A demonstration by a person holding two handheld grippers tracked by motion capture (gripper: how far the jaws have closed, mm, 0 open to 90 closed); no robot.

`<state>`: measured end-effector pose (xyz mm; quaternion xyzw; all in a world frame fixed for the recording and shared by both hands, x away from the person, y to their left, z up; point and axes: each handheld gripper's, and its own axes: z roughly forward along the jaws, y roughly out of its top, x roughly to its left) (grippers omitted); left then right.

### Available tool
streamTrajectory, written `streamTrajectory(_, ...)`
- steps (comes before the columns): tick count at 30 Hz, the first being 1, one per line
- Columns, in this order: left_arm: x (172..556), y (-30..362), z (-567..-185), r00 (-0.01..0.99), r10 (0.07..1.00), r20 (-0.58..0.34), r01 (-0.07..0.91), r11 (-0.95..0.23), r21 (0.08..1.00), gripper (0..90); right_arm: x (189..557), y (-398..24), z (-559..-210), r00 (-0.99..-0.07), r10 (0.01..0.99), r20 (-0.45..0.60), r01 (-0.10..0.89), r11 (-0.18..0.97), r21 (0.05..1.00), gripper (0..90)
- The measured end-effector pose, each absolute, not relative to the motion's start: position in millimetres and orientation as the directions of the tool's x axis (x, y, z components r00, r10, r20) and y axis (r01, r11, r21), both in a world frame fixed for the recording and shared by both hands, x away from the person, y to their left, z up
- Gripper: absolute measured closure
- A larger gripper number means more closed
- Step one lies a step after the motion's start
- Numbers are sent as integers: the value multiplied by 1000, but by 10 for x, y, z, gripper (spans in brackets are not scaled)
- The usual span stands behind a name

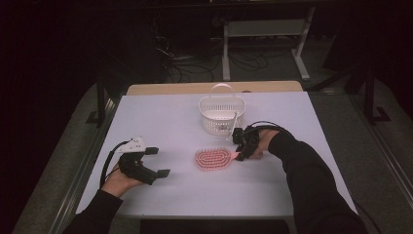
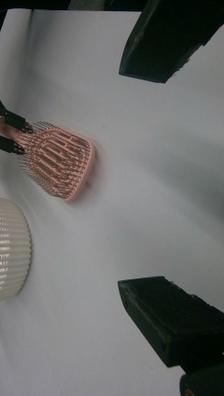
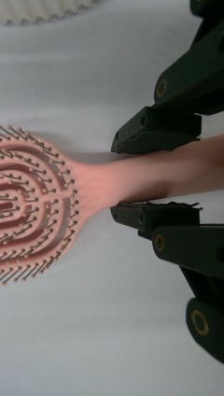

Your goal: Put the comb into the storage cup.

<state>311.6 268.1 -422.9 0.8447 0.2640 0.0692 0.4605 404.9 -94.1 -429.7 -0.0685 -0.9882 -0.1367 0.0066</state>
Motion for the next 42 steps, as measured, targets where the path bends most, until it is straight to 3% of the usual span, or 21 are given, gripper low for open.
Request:
streamTrajectory(13,3117,2685,-4226,852,509,-124,380,-437,815,4,3976,-901,-4293,-995,99,29,104,958,267,678)
streamTrajectory(31,3118,2671,-4235,851,510,-128,384,-436,814,4,3900,-1106,-4207,-983,181,38,180,891,417,681)
streamTrajectory(42,3122,2659,-4242,852,508,-128,385,-440,812,4,3888,-1223,-4175,-975,219,34,210,865,455,682)
